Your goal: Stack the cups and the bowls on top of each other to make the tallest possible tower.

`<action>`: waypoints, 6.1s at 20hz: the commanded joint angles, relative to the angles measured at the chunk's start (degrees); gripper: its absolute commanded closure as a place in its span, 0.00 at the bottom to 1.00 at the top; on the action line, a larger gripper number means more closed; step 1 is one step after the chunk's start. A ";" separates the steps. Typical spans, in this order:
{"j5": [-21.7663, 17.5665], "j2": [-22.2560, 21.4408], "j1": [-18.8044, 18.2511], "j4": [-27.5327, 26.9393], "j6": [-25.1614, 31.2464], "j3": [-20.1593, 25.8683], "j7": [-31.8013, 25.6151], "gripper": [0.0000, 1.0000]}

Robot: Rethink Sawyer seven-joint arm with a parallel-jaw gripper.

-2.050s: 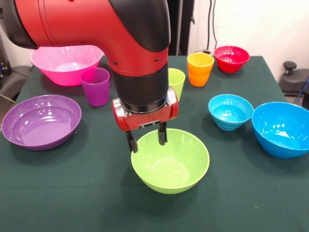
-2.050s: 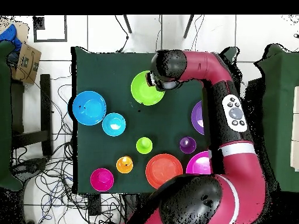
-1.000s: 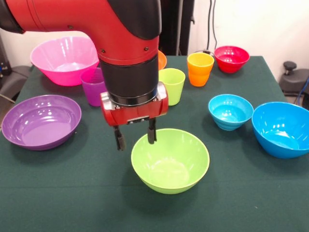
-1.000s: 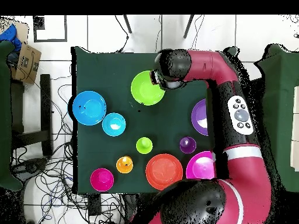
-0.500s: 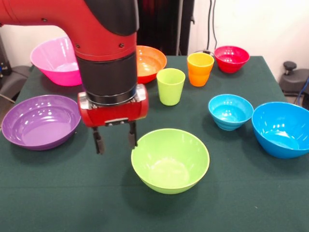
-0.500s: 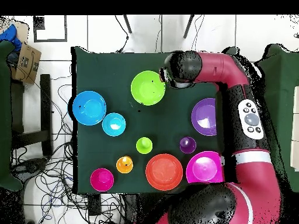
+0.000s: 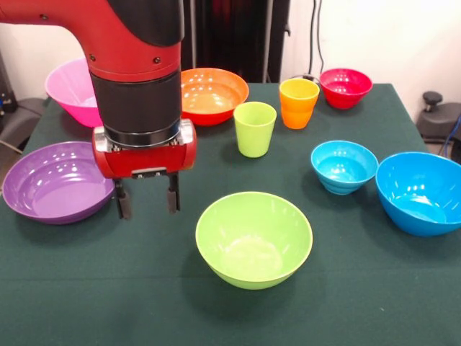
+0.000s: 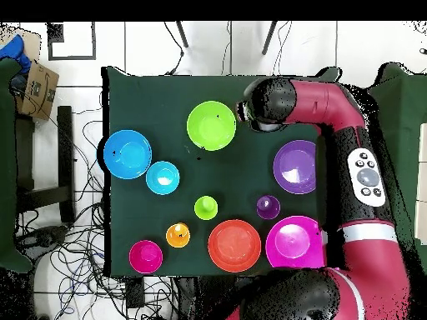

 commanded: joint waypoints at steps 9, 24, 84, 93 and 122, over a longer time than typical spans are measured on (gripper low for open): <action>-1.18 -3.01 1.66 10.16 -6.10 -5.29 4.08 0.00; 0.58 -4.88 2.06 13.74 -8.05 -6.52 5.90 0.00; 9.27 -4.91 6.70 16.89 -10.35 -8.21 7.34 0.00; 8.51 -4.73 6.35 17.85 -13.37 -7.68 6.02 0.00; 8.50 -4.22 6.87 21.60 -20.99 -10.33 8.52 0.00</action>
